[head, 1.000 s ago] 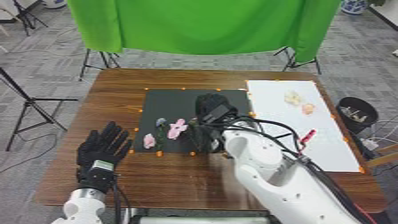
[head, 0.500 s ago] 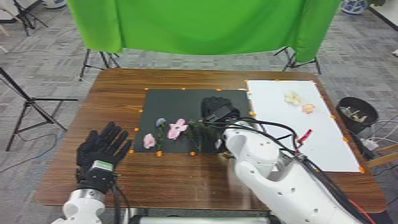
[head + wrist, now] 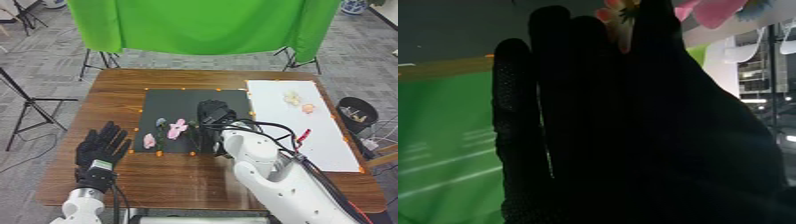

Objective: Arrange flowers

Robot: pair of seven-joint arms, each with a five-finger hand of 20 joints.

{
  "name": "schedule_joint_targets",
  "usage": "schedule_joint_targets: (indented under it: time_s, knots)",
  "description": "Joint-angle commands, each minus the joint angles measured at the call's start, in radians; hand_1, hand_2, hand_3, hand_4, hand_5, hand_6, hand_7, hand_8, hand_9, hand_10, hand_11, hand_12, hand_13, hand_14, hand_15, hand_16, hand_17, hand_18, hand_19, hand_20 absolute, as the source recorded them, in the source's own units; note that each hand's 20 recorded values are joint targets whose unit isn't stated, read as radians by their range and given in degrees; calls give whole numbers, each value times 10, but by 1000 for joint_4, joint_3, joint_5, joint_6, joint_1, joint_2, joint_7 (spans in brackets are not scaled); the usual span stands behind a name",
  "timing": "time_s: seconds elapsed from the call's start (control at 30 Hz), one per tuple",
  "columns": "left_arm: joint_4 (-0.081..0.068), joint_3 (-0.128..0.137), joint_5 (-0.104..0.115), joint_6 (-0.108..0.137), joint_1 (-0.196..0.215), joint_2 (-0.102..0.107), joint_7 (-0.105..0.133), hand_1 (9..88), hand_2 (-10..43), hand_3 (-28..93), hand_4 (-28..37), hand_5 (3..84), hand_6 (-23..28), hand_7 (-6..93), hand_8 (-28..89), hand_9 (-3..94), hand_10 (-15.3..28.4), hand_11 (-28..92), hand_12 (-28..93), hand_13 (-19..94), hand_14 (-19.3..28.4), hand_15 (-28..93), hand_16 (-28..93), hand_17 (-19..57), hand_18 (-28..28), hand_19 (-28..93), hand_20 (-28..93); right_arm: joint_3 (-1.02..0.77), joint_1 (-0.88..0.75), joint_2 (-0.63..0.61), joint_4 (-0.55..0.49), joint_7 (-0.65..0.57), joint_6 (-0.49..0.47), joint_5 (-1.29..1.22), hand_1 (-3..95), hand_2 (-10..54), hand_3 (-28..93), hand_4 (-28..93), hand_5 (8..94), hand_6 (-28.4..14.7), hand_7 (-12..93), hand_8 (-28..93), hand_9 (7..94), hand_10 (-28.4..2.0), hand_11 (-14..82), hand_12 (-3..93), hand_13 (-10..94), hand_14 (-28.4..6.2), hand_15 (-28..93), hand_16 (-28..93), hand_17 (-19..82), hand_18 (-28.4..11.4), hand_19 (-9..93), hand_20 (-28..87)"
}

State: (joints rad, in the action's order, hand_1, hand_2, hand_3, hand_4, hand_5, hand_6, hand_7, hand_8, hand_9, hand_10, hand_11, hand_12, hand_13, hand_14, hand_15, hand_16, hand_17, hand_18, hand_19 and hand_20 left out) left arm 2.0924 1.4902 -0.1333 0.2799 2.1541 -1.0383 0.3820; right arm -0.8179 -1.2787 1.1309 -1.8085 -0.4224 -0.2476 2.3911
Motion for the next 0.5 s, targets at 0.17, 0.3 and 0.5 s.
schedule_joint_targets:
  time_s: [0.17, 0.3, 0.5]
  knots:
    - [-34, -16, 3, -33, -25, -16, 6, 294, 175, 735, -283, 416, 97, 213, -106, 327, 154, 302, 105, 237, 161, 453, -94, -69, 145, 393, 95, 13, 26, -36, -57, -41, -18, -43, 506, -95, 773, -283, 673, 6, 186, -79, 729, -116, 151, 192, 677, -83, 252, 323, 261, -183, 644, 270]
    - [-20, -7, 5, -19, -14, -11, -2, 294, 174, 735, -283, 416, 96, 214, -106, 327, 154, 304, 105, 238, 160, 453, -95, -69, 145, 393, 94, -3, 10, -36, -82, -32, -25, -46, 476, -95, 808, -283, 658, 2, 181, -132, 715, -116, 161, 171, 670, -93, 276, 276, 258, -185, 645, 271]
    - [-17, -6, 12, -10, -14, -10, -11, 295, 173, 736, -283, 417, 96, 216, -107, 330, 154, 308, 106, 242, 162, 456, -94, -69, 145, 393, 94, -22, -15, -24, -98, -27, -53, -55, 455, -95, 813, -283, 629, -3, 168, -132, 698, -117, 153, 165, 662, -97, 293, 252, 258, -192, 675, 285]
